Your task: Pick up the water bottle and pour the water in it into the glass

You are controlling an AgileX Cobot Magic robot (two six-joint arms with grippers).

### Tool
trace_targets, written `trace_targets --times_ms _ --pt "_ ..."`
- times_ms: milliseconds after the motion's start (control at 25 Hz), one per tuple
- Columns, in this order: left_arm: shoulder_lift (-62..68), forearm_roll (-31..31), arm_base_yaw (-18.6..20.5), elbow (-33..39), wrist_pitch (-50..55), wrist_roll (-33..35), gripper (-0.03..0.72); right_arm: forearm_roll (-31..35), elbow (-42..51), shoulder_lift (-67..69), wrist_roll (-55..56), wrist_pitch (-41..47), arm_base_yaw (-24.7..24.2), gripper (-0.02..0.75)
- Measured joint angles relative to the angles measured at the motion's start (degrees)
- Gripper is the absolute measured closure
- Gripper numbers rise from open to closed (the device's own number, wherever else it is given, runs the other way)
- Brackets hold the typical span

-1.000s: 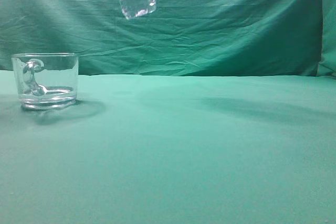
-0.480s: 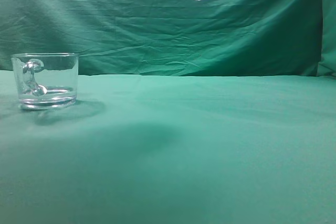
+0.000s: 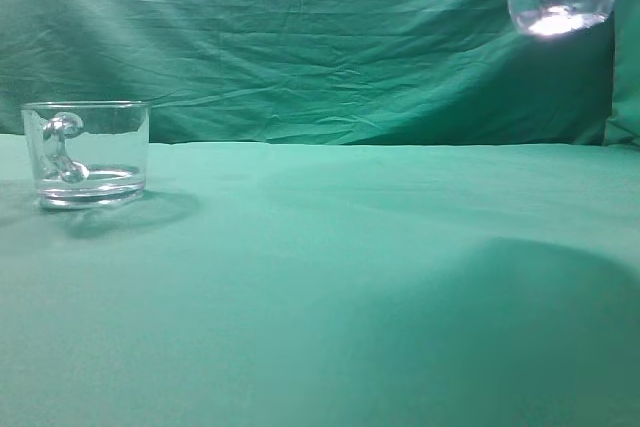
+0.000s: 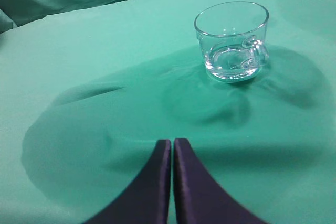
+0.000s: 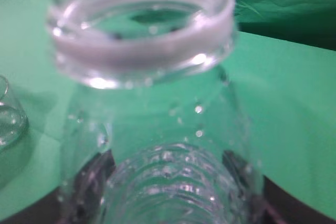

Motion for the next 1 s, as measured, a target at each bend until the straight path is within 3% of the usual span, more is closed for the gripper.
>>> trace_targets --times_ms 160,280,560,800,1000 --pt "0.0 0.0 0.0 0.0 0.0 0.0 0.688 -0.4 4.4 -0.1 -10.0 -7.8 -6.0 0.305" --pt "0.0 0.0 0.0 0.0 0.0 0.0 0.688 1.2 6.7 0.1 -16.3 -9.8 -7.7 0.305" --pt "0.0 0.0 0.0 0.0 0.0 0.0 0.688 12.5 7.4 10.3 -27.4 -20.1 -7.9 0.305" --pt "0.0 0.0 0.0 0.0 0.0 0.0 0.688 16.7 7.4 19.5 -42.7 -31.5 -7.9 0.305" --pt "0.0 0.0 0.0 0.0 0.0 0.0 0.688 22.9 7.4 24.9 -46.5 -36.7 -7.9 0.305"
